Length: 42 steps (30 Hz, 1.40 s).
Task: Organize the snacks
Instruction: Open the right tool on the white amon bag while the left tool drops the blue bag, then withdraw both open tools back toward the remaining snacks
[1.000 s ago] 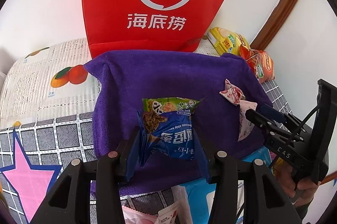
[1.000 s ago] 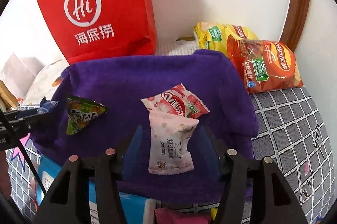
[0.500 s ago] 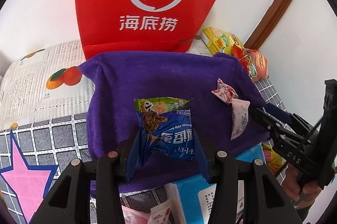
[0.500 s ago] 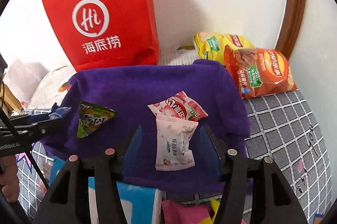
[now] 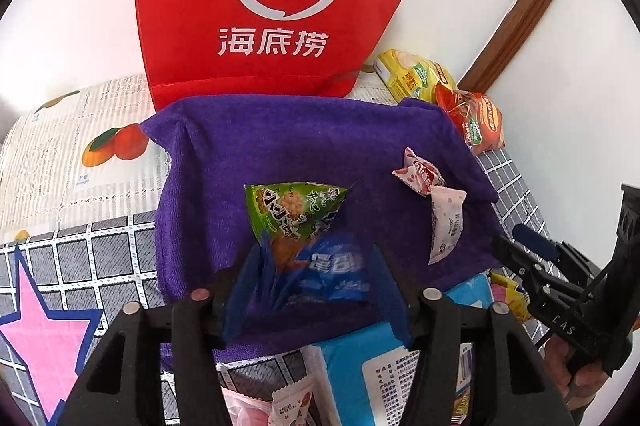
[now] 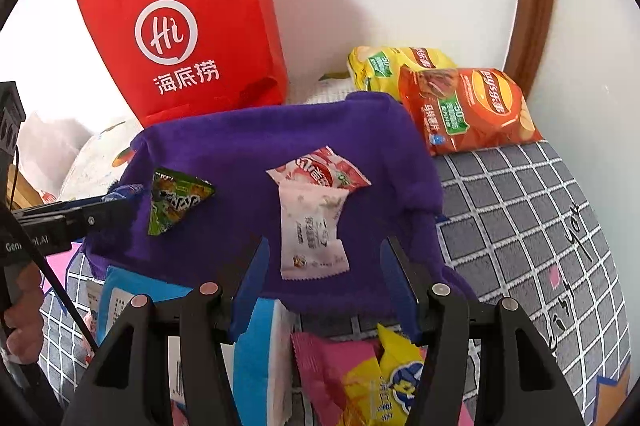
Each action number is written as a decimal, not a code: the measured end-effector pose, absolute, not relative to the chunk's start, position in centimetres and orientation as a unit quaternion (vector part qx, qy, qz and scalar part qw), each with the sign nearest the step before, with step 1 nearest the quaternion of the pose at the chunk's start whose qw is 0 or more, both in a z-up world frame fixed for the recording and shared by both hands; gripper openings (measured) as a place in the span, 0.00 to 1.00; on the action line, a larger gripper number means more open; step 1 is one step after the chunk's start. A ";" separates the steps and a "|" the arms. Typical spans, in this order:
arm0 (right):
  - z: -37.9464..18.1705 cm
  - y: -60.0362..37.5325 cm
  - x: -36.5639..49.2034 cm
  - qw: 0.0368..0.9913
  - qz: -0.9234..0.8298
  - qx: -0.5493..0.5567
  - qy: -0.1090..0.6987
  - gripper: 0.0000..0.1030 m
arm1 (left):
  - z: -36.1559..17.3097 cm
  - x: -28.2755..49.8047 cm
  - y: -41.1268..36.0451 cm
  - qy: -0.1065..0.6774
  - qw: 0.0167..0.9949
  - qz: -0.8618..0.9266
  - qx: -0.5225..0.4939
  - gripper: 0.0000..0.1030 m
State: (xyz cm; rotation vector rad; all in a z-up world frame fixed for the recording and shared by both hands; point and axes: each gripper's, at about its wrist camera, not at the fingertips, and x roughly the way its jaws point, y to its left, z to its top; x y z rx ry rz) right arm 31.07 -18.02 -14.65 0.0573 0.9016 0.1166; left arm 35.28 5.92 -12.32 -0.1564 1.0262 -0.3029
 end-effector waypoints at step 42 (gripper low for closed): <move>-9.2 -19.3 18.5 0.901 0.019 0.059 0.430 0.56 | -4.1 21.9 4.8 0.422 0.886 -0.185 -0.051 0.69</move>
